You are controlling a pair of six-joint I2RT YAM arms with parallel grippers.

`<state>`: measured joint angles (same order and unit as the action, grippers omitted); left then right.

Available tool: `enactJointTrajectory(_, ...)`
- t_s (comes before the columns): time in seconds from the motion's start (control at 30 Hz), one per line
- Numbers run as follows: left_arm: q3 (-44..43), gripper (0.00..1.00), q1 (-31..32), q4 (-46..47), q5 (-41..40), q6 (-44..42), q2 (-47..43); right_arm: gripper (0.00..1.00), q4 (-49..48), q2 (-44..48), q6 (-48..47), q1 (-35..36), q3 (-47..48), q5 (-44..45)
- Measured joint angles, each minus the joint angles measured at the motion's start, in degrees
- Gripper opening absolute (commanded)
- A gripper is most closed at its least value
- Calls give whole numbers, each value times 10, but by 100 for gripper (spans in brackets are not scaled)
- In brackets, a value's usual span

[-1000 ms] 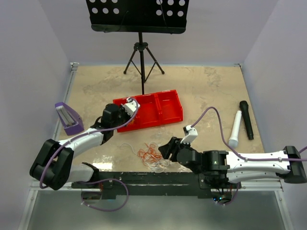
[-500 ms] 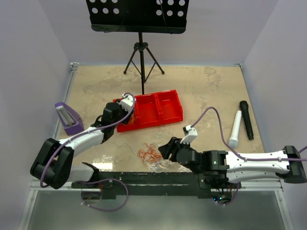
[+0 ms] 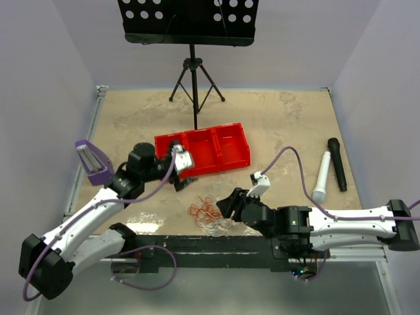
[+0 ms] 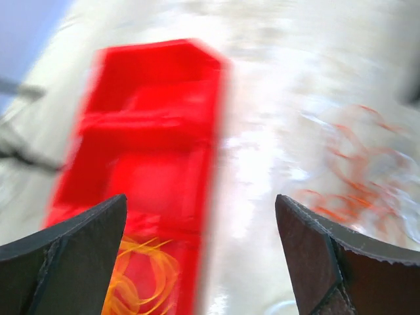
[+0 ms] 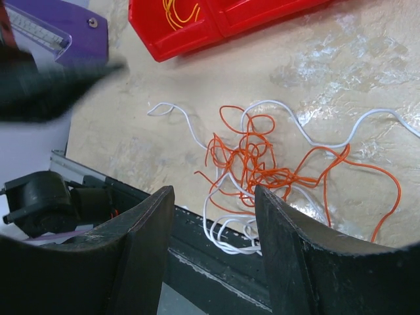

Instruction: Untangle the cables

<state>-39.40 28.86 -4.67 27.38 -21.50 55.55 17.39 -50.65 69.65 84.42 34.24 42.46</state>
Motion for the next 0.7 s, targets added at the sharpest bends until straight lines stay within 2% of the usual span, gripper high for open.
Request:
enactJointTrajectory(0.13,56,100,80,-42,78,-86,-22,56,6,1,4,0,0,0)
enactJointTrajectory(0.37,68,86,85,-76,118,-205,128,56,24,6,13,0,1,0)
enactJointTrajectory(0.47,67,81,91,-82,124,-264,151,56,31,9,18,0,2,0)
enactJointTrajectory(0.53,61,73,99,-90,131,-295,162,56,37,14,21,0,2,1)
enactJointTrajectory(0.63,57,47,112,-92,137,-329,177,56,47,26,25,0,2,1)
enactJointTrajectory(0.7,57,39,119,-92,139,-345,183,56,51,35,26,0,2,1)
